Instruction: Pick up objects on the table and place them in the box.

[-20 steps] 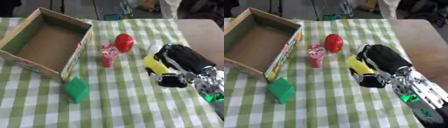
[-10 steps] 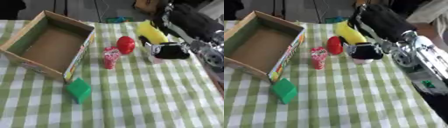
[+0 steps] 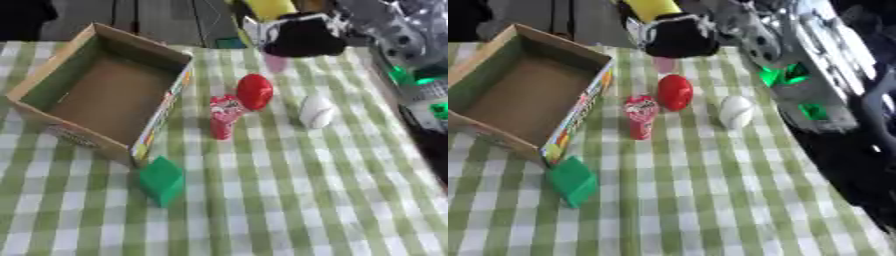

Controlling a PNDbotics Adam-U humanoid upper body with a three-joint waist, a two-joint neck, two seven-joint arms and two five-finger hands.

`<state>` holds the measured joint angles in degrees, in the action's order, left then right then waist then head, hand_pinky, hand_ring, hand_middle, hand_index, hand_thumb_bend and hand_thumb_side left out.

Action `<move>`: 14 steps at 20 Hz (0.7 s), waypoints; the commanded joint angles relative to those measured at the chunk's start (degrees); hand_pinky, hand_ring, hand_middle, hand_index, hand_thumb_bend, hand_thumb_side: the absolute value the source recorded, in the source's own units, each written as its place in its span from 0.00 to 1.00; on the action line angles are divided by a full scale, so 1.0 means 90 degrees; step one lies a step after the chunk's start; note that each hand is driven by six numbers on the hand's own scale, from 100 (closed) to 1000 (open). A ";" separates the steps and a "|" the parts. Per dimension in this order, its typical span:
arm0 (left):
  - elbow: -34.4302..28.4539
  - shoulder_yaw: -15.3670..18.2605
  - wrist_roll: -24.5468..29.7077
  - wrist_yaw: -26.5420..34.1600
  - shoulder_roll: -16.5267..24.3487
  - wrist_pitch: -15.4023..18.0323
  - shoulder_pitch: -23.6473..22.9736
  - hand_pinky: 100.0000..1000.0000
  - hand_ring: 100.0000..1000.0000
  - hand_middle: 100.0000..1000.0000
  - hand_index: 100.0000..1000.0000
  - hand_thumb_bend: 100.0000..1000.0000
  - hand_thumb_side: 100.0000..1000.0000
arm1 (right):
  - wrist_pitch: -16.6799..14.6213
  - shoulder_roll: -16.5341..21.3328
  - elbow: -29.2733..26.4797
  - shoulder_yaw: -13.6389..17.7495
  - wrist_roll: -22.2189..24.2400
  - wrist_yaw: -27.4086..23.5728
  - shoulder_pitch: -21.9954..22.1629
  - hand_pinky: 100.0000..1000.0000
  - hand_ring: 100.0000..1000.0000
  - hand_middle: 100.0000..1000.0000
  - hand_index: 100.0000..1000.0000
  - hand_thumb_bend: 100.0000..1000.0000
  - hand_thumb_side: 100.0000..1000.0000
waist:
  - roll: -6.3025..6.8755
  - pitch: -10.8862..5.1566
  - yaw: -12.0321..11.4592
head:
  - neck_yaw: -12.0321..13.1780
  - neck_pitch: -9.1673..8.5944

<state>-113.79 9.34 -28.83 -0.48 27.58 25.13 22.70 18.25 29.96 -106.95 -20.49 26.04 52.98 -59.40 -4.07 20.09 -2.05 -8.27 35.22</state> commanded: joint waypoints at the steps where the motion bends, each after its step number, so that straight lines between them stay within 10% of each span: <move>1: -0.0089 -0.0027 0.0086 0.0079 0.0075 0.0014 0.0139 0.74 0.70 0.70 0.74 0.00 1.00 | -0.0066 -0.0311 0.0718 0.0039 -0.0196 0.0526 -0.0323 0.73 0.58 0.15 0.34 0.00 0.33 | 0.0020 -0.0149 -0.0068 | -0.0211 -0.0043; 14: -0.0089 -0.0171 0.0297 0.0302 -0.0049 0.0102 0.0652 0.75 0.68 0.70 0.74 0.00 1.00 | -0.0332 -0.1429 0.3499 0.0203 -0.1547 0.1513 -0.1036 0.74 0.57 0.15 0.32 0.00 0.32 | -0.0174 0.0162 -0.0940 | -0.0879 -0.0408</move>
<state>-113.78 7.90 -26.54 1.94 26.52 26.01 27.69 15.39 17.32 -76.97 -19.68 13.71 65.75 -67.28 -6.21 22.68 -10.65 -15.46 32.53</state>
